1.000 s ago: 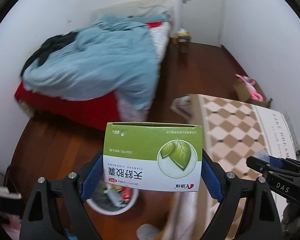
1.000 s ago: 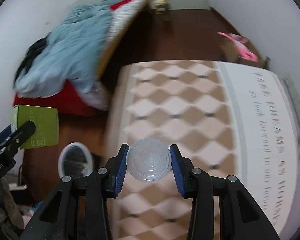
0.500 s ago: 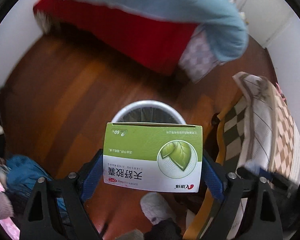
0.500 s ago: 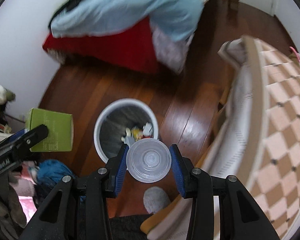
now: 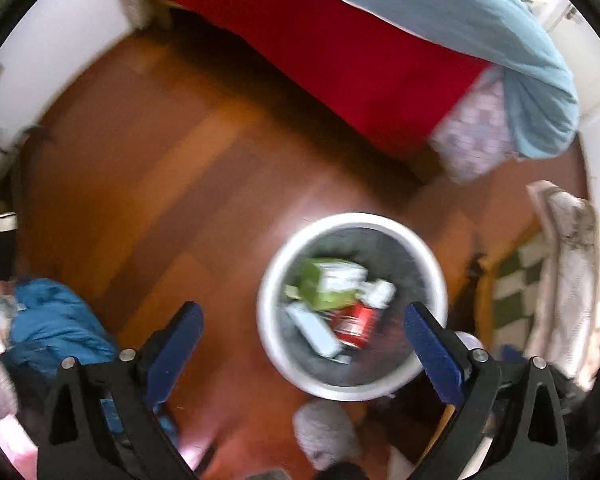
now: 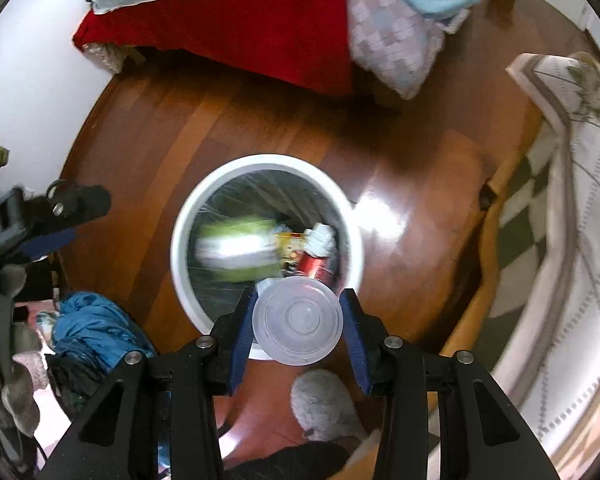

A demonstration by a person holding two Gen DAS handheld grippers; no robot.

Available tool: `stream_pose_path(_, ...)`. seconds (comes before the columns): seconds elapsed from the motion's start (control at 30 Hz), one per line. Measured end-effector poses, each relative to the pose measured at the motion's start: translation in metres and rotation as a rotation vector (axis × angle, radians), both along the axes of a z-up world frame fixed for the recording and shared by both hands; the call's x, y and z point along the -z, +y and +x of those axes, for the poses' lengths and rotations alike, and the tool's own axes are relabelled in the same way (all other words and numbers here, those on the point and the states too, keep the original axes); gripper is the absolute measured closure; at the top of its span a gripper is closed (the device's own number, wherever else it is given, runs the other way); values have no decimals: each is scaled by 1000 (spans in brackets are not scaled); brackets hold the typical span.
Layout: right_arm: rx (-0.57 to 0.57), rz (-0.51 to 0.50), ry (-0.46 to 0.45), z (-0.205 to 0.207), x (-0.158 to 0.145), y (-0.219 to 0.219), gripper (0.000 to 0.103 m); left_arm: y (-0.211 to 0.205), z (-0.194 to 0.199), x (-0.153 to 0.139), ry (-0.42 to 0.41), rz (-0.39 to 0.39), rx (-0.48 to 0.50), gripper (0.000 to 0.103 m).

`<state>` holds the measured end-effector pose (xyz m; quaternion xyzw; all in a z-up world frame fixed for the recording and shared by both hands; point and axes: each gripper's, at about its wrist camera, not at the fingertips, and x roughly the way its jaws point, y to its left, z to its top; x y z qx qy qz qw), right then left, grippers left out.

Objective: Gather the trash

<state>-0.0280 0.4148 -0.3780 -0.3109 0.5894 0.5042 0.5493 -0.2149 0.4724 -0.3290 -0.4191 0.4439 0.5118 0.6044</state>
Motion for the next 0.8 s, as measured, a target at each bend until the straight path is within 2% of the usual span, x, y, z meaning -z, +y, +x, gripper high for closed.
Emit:
stream_pose_path(0.03, -9, 2, 9, -2, 3, 5, 44, -9, -4, -2, 29, 21, 2, 1)
stream_pose_path(0.07, -15, 8, 18, -4, 3, 7, 24, -15, -9, -3, 49, 27, -2, 1)
stream_pose_path(0.13, -17, 31, 39, -6, 2, 10, 8, -31, -16, -8, 69, 40, -11, 1)
stream_pose_path(0.27, -10, 44, -9, -6, -12, -1, 1, -60, -20, -29, 85, 92, 9, 1)
stream_pose_path(0.47, -16, 61, -131, -2, -47, -43, 1, -103, -17, -72, 107, 174, 68, 1)
stream_pose_path(0.67, 7, 97, -124, 0, -83, -92, 1, -140, -8, -109, 83, 216, 110, 1)
stream_pose_path(0.8, 15, 142, -112, -1, -118, -120, 1, -166, -5, -135, 54, 243, 142, 1)
